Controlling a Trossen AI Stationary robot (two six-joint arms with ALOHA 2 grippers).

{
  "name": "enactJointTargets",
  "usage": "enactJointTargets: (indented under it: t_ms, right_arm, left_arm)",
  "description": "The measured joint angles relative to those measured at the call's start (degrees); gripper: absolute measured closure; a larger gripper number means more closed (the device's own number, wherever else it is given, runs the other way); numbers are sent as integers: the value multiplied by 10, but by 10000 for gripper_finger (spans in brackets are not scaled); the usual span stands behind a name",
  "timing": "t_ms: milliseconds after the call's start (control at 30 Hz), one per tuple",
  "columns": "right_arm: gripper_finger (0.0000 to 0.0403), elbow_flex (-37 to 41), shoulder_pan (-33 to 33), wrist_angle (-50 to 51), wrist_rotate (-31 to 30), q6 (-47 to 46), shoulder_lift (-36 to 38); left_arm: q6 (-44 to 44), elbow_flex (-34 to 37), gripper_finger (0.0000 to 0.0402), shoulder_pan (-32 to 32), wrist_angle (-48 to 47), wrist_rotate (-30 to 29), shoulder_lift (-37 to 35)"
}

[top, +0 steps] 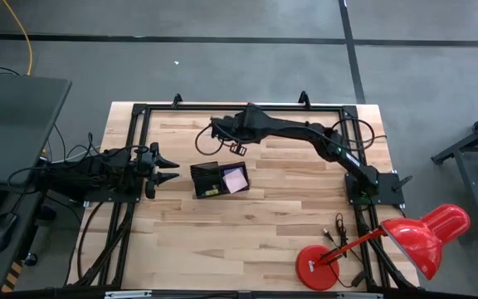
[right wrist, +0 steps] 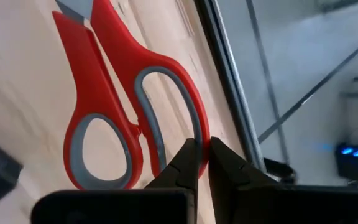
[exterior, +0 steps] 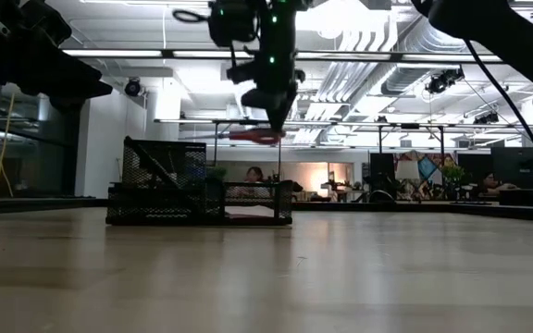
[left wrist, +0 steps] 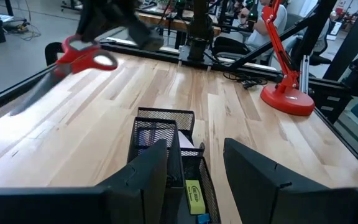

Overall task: Pick and place office supplies into organizer
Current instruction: Put the red scissors into the black desk organizer

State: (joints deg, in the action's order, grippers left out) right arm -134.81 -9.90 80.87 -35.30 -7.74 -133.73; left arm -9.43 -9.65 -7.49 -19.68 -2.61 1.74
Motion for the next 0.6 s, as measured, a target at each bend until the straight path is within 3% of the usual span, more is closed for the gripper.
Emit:
enactJointTargets:
  t_ms: [600]
  right_arm:
    - [400, -1, 161, 37, -283, 141, 1]
  left_arm:
    - [-15, 0, 256, 0, -5, 2, 0]
